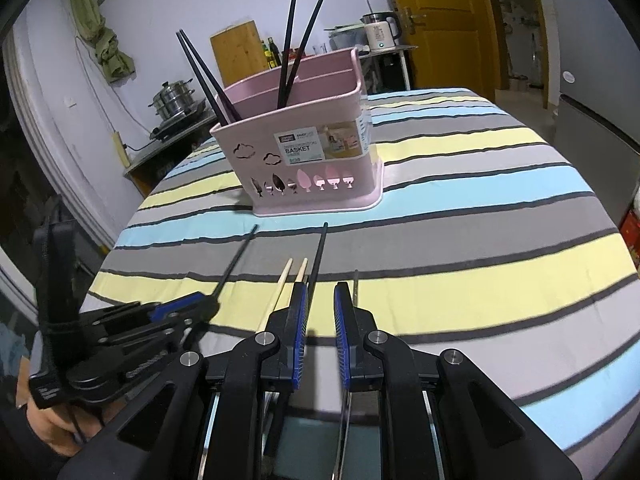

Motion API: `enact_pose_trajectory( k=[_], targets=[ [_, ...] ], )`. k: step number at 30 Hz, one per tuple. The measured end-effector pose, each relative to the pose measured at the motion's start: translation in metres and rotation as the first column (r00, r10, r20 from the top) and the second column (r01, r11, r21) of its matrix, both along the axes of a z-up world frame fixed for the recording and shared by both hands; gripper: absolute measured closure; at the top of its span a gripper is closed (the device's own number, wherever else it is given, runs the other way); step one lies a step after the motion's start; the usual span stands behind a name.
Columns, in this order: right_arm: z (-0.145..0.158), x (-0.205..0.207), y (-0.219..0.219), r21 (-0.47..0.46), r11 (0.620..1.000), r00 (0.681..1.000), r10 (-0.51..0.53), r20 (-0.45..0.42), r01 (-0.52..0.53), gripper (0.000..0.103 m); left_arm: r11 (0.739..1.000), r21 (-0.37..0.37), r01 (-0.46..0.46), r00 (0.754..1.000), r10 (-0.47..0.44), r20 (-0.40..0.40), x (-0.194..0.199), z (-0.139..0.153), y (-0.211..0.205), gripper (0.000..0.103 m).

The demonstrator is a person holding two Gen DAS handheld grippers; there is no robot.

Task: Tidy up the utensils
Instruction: 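Grasp a black chopstick with the left tool while the right tool grasps another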

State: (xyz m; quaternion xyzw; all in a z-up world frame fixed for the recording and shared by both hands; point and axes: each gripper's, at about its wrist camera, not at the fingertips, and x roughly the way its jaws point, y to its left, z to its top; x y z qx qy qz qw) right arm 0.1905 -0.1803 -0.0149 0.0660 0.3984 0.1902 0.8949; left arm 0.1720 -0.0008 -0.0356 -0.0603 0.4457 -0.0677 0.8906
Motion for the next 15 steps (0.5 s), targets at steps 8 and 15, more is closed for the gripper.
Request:
enact_pose_trajectory(
  k=[8,15],
  targets=[
    [-0.012,0.038,0.022,-0.032,0.999,0.998,0.036,-0.044,-0.037,0.089,0.999,-0.014,0.036,0.999,-0.036,-0.026,0.034,0.004,0.005,0.086],
    [-0.027,0.066,0.032,-0.06,0.997,0.994,0.031,-0.105,-0.038,0.089,0.998,-0.016,0.062,0.997,-0.062,-0.044,0.059,0.001,0.005,0.084]
  ],
)
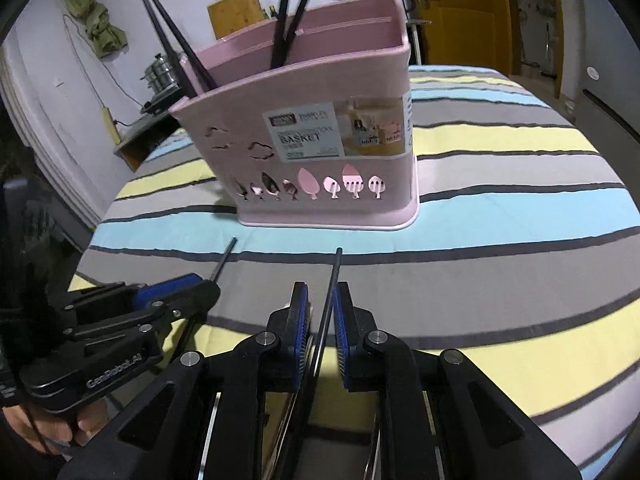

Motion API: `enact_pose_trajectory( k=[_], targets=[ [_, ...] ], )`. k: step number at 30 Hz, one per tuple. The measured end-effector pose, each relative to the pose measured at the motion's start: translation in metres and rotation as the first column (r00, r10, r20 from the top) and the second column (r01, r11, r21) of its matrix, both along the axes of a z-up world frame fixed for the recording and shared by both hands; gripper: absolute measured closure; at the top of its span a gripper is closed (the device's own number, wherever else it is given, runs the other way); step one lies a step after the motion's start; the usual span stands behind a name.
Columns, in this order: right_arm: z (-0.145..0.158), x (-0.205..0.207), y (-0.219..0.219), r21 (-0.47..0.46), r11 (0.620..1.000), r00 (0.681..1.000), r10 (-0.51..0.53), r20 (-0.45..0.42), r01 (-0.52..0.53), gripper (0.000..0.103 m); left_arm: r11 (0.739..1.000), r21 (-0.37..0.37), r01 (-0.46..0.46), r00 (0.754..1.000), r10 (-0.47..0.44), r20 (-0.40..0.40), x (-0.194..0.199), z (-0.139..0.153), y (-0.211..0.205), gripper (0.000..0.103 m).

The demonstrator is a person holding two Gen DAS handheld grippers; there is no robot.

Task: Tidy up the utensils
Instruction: 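Grasp a black chopstick with the left tool while the right tool grasps another, then lift the black chopsticks upright with both tools and carry them over the pink basket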

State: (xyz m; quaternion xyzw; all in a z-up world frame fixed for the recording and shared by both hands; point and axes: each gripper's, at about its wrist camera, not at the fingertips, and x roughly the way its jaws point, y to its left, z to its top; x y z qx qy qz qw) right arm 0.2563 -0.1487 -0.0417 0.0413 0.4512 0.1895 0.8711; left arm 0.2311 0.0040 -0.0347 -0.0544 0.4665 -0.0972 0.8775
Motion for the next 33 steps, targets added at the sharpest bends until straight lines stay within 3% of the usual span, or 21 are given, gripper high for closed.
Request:
enact_pose_trajectory(
  k=[12,13,15,19,25,33],
  targets=[
    [-0.002,0.012,0.003,-0.052,0.999,1.0,-0.009,-0.019,0.008,0.097,0.996,0.075,0.046,0.999,-0.045,-0.015,0.011,0.001,-0.01,0.084],
    [-0.002,0.013,0.004,-0.048,0.999,1.0,-0.01,-0.02,0.009,0.097,0.996,0.077,0.043,0.999,-0.042,-0.014,0.011,0.001,-0.011,0.085],
    [0.0,0.012,0.002,-0.024,1.0,1.0,-0.016,-0.026,0.015,0.097,0.996,0.076,0.041,0.999,-0.04,-0.015,0.011,0.002,-0.011,0.097],
    [0.008,0.007,-0.003,-0.008,1.0,1.0,-0.016,-0.004,0.016,0.098,0.999,0.027,0.024,0.999,-0.023,-0.026,0.01,0.005,-0.006,0.097],
    [0.036,-0.002,-0.014,0.011,1.0,0.998,-0.023,0.055,0.022,0.098,1.0,0.007,0.027,0.999,-0.027,0.027,0.001,0.032,-0.003,0.098],
    [0.092,-0.012,-0.021,0.039,0.999,0.983,-0.037,0.177,0.031,0.099,1.0,-0.007,0.03,0.989,-0.028,0.146,-0.009,0.093,0.006,0.098]
  ],
)
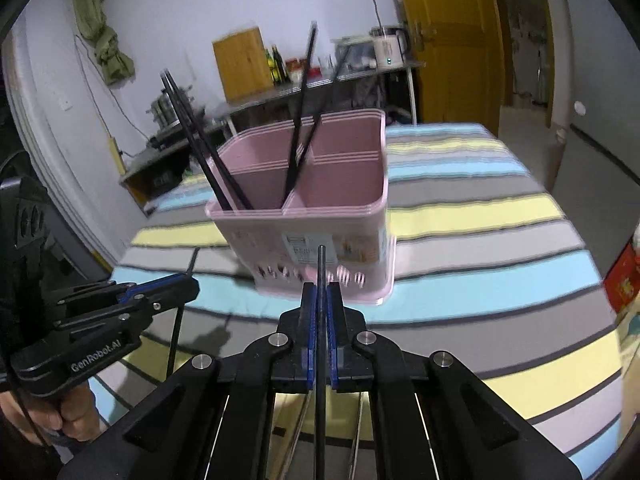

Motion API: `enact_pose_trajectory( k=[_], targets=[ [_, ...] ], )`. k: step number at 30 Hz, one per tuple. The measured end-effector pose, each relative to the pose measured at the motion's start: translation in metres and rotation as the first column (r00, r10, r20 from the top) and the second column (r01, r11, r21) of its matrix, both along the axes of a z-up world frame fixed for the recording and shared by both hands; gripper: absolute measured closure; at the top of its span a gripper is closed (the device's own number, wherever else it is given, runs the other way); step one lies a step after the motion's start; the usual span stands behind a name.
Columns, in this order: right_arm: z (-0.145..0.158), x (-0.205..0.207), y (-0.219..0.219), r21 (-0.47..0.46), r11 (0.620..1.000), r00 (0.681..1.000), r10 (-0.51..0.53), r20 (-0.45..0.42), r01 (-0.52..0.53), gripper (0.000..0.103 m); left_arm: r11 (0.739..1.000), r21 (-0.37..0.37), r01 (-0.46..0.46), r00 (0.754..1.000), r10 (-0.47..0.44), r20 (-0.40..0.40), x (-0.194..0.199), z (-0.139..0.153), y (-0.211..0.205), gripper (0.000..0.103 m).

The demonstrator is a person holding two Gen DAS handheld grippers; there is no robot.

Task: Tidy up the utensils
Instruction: 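Lift the black chopsticks upright with both tools and carry them over the pink basket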

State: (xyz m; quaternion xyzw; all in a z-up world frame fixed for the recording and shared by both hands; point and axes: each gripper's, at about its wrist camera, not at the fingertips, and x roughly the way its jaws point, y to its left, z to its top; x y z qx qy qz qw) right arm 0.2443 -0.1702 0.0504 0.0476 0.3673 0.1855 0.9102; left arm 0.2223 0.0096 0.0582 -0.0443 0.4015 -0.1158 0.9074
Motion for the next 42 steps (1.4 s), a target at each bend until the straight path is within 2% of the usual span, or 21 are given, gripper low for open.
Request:
enact_pose_trajectory(
  k=[6,15,36,42],
  targets=[
    [0.035,-0.009,-0.001,0.01,1.0,0.996,-0.004,0.091,0.003,0.099,1.0,-0.002,-0.001,0.997,0.001,0.077,-0.003,0.035,0.006,0.098],
    [0.06,-0.022,-0.005,0.014,1.0,0.987,-0.019,0.159,0.017,0.099,1.0,-0.025,-0.006,0.989,0.009,0.146,-0.013,0.066,0.01,0.098],
    [0.067,-0.065,-0.021,0.012,1.0,0.985,-0.03,0.168,0.028,0.099,0.999,-0.038,-0.034,0.986,0.04,0.163,-0.069,0.073,0.018,0.098],
    [0.07,-0.07,-0.023,0.02,0.999,0.984,-0.03,0.173,0.027,0.099,0.999,-0.037,-0.036,0.987,0.041,0.155,-0.074,0.075,0.02,0.098]
  ],
)
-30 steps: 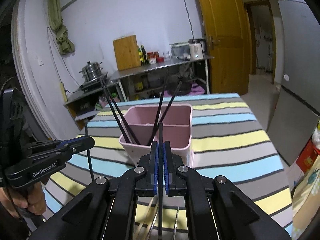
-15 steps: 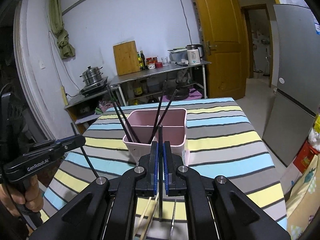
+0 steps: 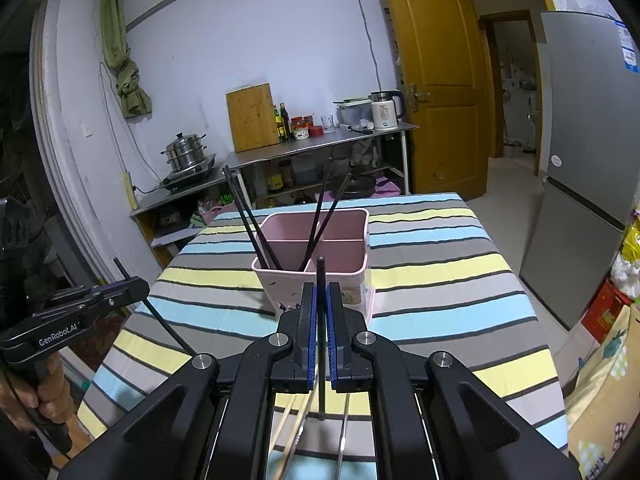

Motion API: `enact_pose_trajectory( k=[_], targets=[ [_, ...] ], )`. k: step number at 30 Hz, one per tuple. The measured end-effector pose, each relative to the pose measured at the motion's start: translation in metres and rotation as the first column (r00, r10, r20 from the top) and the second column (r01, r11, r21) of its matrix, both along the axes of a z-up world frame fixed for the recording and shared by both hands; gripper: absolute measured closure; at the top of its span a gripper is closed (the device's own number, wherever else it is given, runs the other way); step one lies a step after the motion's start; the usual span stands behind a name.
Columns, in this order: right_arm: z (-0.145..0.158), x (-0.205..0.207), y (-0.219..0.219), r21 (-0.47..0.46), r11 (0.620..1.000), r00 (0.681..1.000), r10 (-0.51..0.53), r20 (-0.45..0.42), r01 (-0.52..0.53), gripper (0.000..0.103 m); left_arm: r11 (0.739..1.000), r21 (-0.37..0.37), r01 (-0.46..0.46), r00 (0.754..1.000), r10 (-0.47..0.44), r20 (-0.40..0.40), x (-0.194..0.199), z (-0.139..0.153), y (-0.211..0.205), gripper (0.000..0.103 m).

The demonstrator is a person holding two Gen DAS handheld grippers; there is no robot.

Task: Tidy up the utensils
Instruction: 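Lift the black chopsticks upright with both tools and carry them over the pink basket, then lower the held black chopsticks into the pink basket with both tools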

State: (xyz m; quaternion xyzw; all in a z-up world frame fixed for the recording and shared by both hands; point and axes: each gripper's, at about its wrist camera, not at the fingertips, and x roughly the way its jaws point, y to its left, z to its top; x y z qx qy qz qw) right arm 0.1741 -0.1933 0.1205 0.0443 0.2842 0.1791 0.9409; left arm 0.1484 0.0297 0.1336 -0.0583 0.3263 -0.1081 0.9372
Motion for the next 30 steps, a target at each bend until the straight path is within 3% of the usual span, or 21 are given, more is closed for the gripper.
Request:
enact_pose_trajectory(
  k=[12,30],
  targets=[
    [0.026,0.002,-0.003,0.028,1.0,0.998,0.004,0.055,-0.005,0.099,0.999,-0.037,0.017,1.0,-0.016,0.024,0.006,0.022,0.005,0.098],
    [0.073,0.041,-0.002,0.131,0.991,0.987,-0.032,0.157,0.012,0.099,0.995,-0.098,0.001,0.99,0.013,0.139,0.051,0.089,0.007,0.098]
  ],
)
